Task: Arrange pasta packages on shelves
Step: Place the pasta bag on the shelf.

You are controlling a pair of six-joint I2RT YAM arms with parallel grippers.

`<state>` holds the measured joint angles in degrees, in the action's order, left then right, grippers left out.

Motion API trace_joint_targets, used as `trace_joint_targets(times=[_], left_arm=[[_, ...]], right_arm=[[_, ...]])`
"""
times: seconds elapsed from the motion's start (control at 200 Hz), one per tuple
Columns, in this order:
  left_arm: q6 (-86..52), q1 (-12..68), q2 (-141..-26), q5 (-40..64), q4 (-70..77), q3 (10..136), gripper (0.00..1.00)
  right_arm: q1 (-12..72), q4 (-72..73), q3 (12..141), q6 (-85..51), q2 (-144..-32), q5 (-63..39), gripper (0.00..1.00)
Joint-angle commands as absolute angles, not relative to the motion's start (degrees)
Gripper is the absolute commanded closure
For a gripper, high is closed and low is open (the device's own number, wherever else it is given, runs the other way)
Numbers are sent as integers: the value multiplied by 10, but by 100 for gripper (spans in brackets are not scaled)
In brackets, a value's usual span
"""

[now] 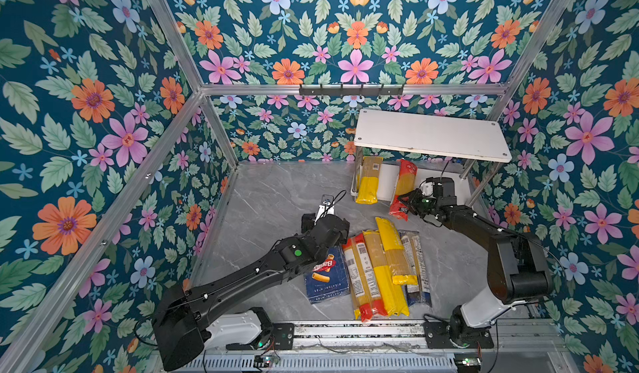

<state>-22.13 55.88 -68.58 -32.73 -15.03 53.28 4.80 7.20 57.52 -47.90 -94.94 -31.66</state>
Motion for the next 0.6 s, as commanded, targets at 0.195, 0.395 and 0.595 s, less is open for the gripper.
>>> trace_joint_targets(times=[0.195,0.395,0.595], left_arm=[[-198,553,-698,-342,-149,548,0],[-192,550,-705,-347,-149,550,0],[-189,548,-706,-346,-140,548,0]], right_arm=[[41,157,664,-463,-1042,-360,81],[37,126,714,-453,-1090,-368,80],[37,107,745,-457,-1116,-388,65]])
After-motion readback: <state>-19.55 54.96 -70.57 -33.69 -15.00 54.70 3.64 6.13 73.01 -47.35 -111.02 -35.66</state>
